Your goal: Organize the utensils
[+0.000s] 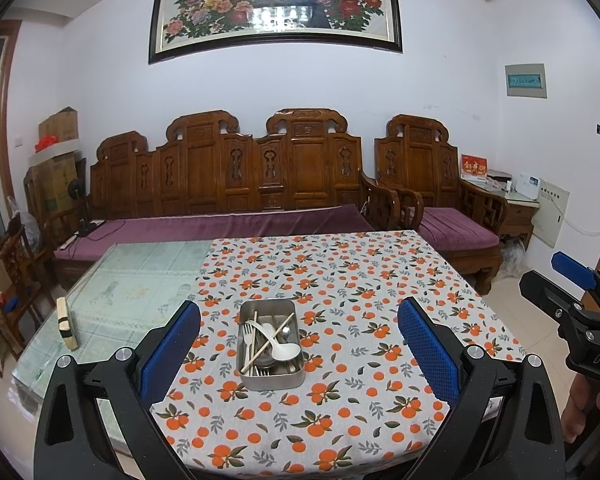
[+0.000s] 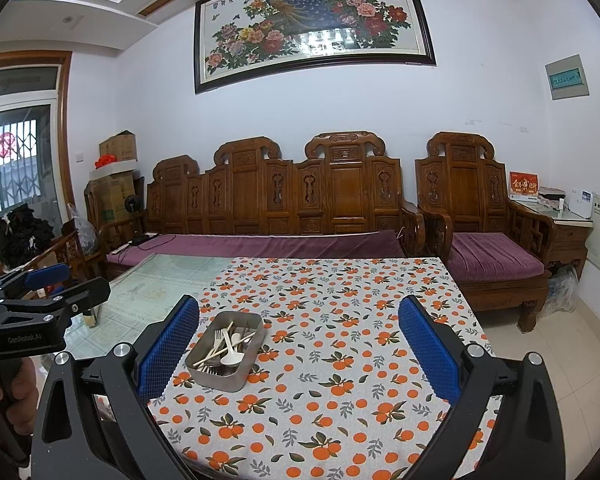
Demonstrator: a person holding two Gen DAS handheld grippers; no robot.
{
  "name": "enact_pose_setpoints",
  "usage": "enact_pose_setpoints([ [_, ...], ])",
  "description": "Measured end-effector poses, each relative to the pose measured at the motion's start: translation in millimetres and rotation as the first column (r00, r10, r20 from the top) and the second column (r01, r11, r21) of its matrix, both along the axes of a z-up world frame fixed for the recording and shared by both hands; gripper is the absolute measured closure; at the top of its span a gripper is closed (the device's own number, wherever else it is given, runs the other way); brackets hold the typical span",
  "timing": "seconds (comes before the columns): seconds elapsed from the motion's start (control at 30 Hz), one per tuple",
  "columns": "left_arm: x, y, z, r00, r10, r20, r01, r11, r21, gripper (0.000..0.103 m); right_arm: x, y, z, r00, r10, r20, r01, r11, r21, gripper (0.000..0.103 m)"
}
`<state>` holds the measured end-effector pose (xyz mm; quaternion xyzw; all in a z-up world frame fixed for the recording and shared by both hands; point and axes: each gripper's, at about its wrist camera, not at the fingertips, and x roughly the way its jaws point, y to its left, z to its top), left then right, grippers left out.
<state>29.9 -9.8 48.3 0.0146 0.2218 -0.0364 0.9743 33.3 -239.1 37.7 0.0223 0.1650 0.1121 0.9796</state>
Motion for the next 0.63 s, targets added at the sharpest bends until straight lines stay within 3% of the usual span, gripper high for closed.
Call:
enact_pose_setpoints([
  [0.63, -0.6, -1.2, 0.0, 1.000, 0.001, -0.002, -0.001, 1.000, -0.004, 0.008, -0.4, 1.2, -2.1, 1.000, 0.003, -0.001, -0.003, 1.000, 0.001, 0.003],
])
